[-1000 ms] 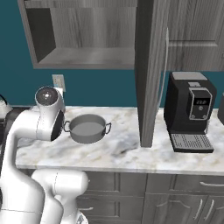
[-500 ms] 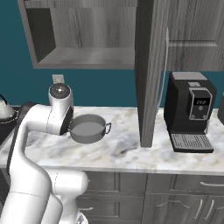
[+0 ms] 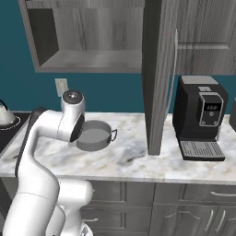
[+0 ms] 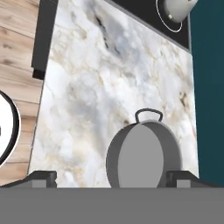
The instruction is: Pick the kettle from the cabinet and place it on a stove burner. Then pick the pot from the counter and place it on another stove burner. Finally, turn both burners on.
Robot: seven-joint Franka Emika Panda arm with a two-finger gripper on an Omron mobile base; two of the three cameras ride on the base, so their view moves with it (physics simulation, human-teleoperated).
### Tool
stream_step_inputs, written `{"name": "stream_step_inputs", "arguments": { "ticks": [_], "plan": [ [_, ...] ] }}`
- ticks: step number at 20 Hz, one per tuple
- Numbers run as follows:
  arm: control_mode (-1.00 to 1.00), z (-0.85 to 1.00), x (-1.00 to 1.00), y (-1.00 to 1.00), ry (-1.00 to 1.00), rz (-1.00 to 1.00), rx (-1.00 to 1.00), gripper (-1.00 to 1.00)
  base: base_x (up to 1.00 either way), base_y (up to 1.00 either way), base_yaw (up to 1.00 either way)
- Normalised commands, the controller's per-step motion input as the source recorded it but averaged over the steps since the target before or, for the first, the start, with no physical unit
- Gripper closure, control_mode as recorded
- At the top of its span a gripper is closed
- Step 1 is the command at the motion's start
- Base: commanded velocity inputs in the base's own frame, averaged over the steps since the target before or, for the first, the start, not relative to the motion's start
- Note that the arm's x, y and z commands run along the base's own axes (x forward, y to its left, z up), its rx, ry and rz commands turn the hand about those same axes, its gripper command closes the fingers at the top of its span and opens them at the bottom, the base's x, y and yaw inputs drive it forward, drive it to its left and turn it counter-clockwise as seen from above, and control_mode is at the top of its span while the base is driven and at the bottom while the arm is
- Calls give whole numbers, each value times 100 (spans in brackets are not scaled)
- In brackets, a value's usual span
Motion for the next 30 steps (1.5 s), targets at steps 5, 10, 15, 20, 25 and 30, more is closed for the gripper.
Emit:
{"name": "stream_step_inputs", "arguments": {
  "ticks": [5, 10, 15, 20, 25, 30],
  "plan": [
    [-100, -27, 9, -10, 3, 1, -1, -100, 0, 0, 0],
    [-100, -27, 15, -2, 4, 0, -2, -100, 0, 0, 0],
    [-100, -28, 21, 0, 4, 0, -4, -100, 0, 0, 0],
    [-100, -23, 25, 0, 7, 0, -4, -100, 0, 0, 0],
    [-100, -22, 29, 0, 7, 2, -2, -100, 0, 0, 0],
    [-100, -26, 30, 0, 4, 4, -1, -100, 0, 0, 0]
  ]
}}
